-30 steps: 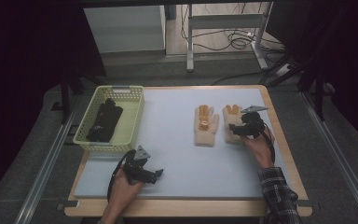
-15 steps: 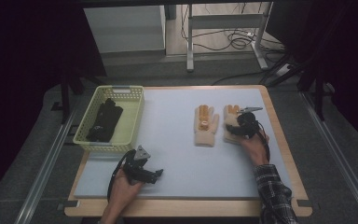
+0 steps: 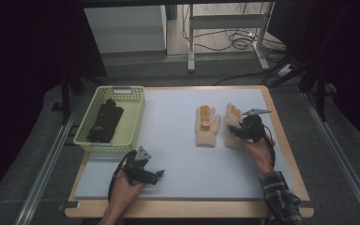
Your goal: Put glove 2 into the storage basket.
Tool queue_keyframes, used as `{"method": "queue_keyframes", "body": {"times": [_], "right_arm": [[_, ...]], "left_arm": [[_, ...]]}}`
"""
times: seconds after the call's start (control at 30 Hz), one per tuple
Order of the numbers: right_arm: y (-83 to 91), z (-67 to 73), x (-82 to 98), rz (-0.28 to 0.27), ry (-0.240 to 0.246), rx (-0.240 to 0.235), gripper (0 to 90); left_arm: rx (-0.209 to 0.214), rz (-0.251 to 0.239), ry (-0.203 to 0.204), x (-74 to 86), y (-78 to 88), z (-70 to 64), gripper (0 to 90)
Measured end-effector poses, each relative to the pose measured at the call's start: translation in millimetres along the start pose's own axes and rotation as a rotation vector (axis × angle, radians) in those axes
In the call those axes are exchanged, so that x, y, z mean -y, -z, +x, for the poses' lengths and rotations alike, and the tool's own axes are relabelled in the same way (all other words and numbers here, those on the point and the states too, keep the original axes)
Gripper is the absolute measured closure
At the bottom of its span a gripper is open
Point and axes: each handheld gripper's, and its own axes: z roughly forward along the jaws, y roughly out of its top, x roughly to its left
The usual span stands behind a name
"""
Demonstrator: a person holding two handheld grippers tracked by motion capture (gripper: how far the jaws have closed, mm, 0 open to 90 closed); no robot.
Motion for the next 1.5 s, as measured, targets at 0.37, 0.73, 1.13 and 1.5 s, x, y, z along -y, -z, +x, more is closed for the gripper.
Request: {"method": "queue_keyframes", "body": {"times": [0.37, 0.73, 1.13, 1.5], "right_arm": [[48.6, 65.3, 1.8, -0.059, 0.092, -0.156, 56.4], [22.9, 149.9, 27.2, 0.026, 0.207, -0.224, 54.2], [24.8, 142.3, 32.3, 0.019, 0.189, -0.224, 38.7], [25.4, 123.3, 71.0, 0.102, 0.170, -0.249, 71.9]], "left_arm": [[-0.001, 0.000, -0.003, 0.0, 0.0, 0.1, 2.9], [-0.002, -0.005, 0.004, 0.1, -0.3, -0.4, 2.9], [-0.001, -0.004, 0.004, 0.1, -0.3, -0.3, 2.9], [-0.001, 0.000, -0.002, 0.1, 0.0, 0.0, 2.9]]}}
